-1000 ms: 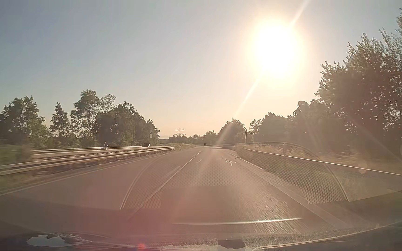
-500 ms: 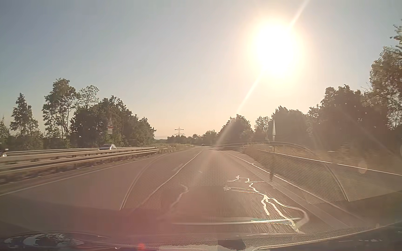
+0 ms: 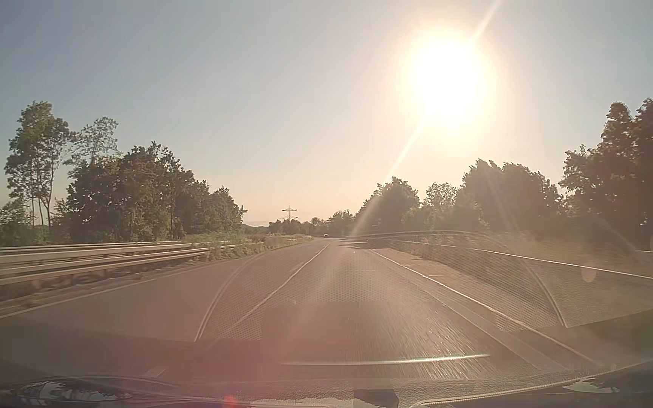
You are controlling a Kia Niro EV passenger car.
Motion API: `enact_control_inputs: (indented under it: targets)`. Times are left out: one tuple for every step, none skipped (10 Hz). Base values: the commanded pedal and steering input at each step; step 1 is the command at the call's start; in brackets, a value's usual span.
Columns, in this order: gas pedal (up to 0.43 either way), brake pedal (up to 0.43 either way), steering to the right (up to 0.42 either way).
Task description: Follow the waypoints while adhering to traffic rules and regulations
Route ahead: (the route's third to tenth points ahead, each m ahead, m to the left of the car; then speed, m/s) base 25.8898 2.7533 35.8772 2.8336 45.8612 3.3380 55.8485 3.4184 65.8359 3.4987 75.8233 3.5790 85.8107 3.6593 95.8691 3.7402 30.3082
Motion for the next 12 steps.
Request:
enact_control_inputs:
  targets:
    - [0.157,0.000,0.001]
    - [0.157,0.000,0.001]
    - [0.157,0.000,0.000]
    - [0.157,0.000,0.000]
    - [0.157,0.000,-0.001]
    - [0.157,0.000,-0.001]
    - [0.157,0.000,0.000]
    - [0.157,0.000,0.000]
    - [0.157,0.000,0.000]
    - [0.157,0.000,-0.001]
    - [0.157,0.000,-0.001]
    - [0.157,0.000,-0.001]
